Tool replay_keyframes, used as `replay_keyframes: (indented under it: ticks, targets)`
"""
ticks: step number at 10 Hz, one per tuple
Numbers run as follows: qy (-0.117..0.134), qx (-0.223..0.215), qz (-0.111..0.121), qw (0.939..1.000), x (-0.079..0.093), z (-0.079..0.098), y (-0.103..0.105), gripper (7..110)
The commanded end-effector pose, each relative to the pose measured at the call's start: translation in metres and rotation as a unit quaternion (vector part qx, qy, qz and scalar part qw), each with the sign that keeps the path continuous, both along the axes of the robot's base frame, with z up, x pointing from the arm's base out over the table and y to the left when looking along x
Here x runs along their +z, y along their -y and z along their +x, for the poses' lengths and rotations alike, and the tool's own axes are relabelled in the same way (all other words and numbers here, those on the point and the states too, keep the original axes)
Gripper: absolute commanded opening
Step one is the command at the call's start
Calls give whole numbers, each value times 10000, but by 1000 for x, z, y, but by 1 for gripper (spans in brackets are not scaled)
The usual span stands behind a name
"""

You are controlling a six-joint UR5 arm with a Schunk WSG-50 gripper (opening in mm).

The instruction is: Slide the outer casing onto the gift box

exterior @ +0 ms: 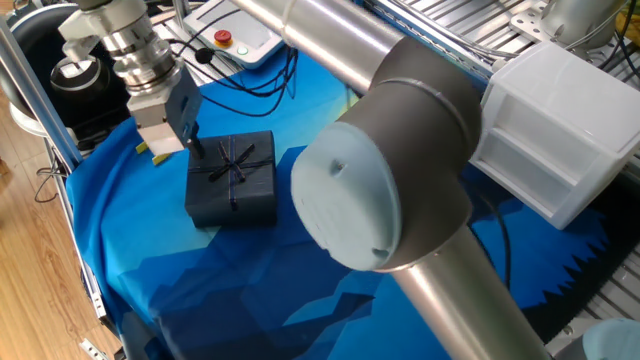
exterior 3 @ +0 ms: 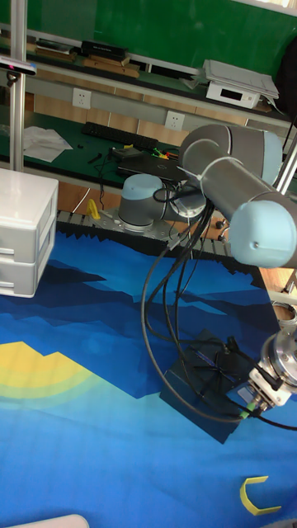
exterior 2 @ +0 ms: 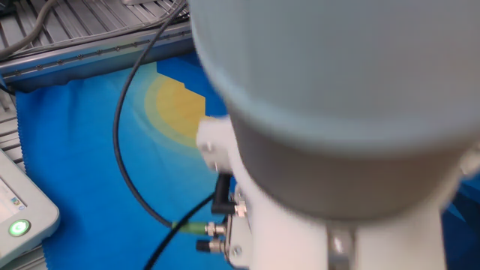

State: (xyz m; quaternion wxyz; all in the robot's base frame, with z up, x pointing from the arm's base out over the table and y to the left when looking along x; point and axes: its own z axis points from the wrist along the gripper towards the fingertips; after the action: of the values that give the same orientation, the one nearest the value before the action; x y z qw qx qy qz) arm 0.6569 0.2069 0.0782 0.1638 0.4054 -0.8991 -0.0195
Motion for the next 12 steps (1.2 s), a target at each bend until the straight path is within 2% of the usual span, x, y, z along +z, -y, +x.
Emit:
replay_keyframes:
  ticks: [1, 3, 4, 5, 6, 7, 9, 10, 11, 12]
  targets:
    - [494, -280, 421, 9975, 1, 13, -7, 7]
    - [638, -331, 760, 9945, 8, 15, -10, 7]
    - [627, -300, 853, 9939, 17, 11, -7, 7]
    - [665, -291, 848, 9937, 23, 9, -2, 7]
    - [724, -282, 929, 9926, 24, 7, -2, 7]
    - [818, -326, 1107, 9899, 20, 5, -3, 7]
    - [946, -311, 1168, 9882, 15, 1, 15, 7]
    - [782, -277, 1063, 9909, 18, -11, 32, 7]
    - [457, -78, 723, 9963, 24, -30, 61, 7]
    - [357, -31, 567, 9978, 26, -35, 72, 7]
